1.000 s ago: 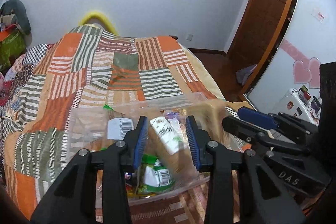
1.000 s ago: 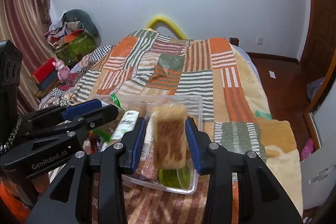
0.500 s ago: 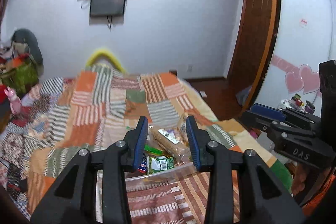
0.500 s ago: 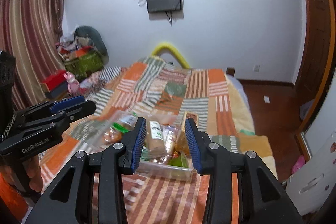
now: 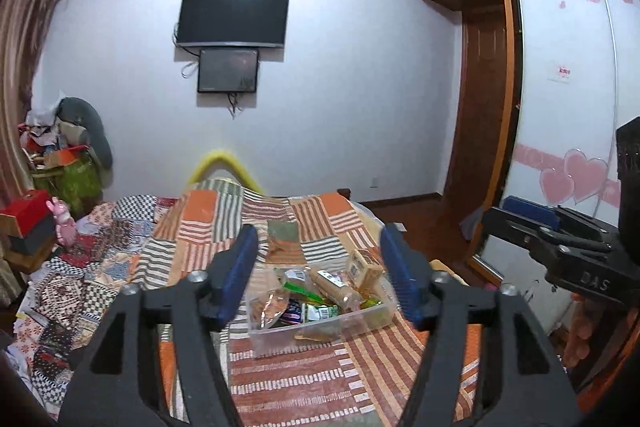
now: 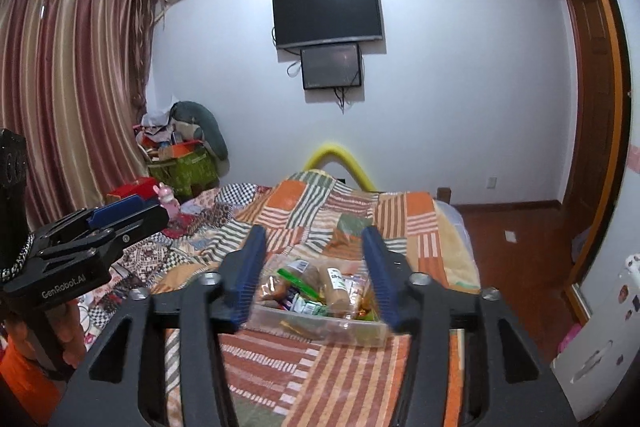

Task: Organize snacks

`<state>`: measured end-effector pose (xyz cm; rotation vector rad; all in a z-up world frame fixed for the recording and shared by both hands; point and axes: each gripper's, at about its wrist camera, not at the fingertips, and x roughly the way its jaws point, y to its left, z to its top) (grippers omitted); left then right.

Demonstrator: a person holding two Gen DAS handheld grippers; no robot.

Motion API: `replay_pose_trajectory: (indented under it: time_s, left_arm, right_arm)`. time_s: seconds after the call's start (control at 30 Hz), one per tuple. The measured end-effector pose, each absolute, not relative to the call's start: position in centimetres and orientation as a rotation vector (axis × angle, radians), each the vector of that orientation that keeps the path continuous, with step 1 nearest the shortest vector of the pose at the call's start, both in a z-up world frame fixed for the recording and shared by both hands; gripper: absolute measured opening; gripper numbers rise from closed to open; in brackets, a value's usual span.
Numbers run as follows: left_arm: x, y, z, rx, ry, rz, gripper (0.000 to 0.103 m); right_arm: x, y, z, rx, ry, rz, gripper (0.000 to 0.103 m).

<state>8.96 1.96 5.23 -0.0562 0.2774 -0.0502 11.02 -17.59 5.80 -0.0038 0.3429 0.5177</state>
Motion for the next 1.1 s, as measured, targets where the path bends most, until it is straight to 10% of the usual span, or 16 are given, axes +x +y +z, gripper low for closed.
replay_pose_trajectory:
  time_s: [0.4, 1.1]
  left_arm:
    - [6.6, 2.2, 4.7, -0.062, 0.237, 0.007, 0.102]
    - [6.3, 1.8, 4.1, -0.045, 0.239, 0.0, 0.103]
  right_arm:
    - [9.2, -17.0, 5.4, -0.011, 0.274, 0.452, 0.103]
    - [7.6, -17.8, 4.7, -0.013, 0.273, 0.436, 0.103]
